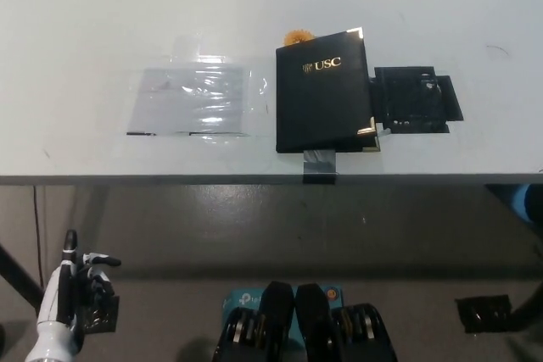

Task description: The robot uses its right hand to push the cover of the diary kept in the middle of the desk towards the left to open it

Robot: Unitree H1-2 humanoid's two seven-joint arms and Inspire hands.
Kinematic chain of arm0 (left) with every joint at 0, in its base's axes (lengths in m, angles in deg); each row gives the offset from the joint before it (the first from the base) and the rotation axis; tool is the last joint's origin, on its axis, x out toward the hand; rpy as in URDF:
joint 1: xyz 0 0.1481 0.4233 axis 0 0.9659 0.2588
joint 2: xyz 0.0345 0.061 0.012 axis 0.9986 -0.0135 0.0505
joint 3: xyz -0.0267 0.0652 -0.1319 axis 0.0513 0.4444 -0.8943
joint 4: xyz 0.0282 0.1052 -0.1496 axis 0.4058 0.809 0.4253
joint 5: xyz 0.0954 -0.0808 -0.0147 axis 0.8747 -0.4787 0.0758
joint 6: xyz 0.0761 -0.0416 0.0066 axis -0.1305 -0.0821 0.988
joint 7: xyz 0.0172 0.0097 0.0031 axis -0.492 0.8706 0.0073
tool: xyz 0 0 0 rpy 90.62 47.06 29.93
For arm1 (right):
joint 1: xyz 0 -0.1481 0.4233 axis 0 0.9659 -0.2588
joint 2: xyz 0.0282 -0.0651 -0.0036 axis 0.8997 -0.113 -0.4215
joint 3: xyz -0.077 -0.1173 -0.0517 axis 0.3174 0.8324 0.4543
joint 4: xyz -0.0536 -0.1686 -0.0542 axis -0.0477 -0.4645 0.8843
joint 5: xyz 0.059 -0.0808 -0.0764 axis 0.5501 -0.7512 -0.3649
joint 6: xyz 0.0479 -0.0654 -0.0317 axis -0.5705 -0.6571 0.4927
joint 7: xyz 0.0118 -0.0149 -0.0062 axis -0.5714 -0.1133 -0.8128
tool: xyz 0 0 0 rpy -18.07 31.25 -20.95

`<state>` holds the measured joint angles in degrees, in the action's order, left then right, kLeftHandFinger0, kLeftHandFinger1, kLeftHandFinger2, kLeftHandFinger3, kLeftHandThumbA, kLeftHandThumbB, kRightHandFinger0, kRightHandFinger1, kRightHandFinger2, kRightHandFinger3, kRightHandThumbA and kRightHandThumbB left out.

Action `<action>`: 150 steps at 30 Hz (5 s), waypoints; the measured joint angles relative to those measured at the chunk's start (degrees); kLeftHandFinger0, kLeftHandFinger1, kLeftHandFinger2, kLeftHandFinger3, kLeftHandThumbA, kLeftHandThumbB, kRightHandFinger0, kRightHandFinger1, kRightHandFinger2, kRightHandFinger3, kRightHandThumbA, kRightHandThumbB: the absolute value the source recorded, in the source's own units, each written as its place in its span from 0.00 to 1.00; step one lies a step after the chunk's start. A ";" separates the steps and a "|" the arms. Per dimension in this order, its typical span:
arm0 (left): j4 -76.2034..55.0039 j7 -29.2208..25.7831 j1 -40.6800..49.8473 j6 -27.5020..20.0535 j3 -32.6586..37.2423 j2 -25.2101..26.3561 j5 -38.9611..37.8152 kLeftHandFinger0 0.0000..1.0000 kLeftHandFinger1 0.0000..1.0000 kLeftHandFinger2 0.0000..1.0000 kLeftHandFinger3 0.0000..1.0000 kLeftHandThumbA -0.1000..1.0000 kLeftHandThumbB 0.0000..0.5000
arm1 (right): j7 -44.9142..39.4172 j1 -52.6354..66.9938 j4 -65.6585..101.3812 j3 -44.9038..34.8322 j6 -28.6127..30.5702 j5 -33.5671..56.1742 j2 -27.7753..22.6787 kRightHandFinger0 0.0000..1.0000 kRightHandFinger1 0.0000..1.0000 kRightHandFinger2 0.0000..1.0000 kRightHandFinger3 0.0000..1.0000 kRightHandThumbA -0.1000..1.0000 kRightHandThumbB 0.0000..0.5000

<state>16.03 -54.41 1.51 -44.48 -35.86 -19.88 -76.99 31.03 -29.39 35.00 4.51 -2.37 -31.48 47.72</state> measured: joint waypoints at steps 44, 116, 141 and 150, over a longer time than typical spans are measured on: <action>-0.76 -0.02 1.08 1.09 -0.21 -0.62 -0.51 0.14 0.18 0.21 0.39 1.00 0.94 | 5.16 -31.24 -12.19 -3.00 -18.10 7.59 19.63 0.94 1.00 1.00 1.00 1.00 0.34; -1.91 -0.01 1.69 1.91 1.56 -1.52 -0.09 0.13 0.19 0.20 0.39 1.00 0.90 | 16.34 -38.85 -29.39 15.26 -11.99 9.44 29.32 1.00 1.00 1.00 1.00 1.00 0.32; -1.88 0.25 -0.26 1.92 5.36 0.10 0.91 0.19 0.23 0.20 0.37 1.00 0.98 | 11.13 -43.81 -41.58 28.05 -10.85 -1.93 25.39 0.99 1.00 1.00 1.00 1.00 0.47; -1.98 0.25 -0.36 2.14 6.26 0.15 0.94 0.18 0.21 0.19 0.34 1.00 0.87 | 10.93 -46.25 -48.28 28.72 -9.06 -5.71 22.82 1.00 1.00 1.00 1.00 1.00 0.47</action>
<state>14.05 -54.16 1.15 -42.34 -29.60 -19.73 -76.05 41.97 -75.63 -13.28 33.23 -11.43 -37.19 70.55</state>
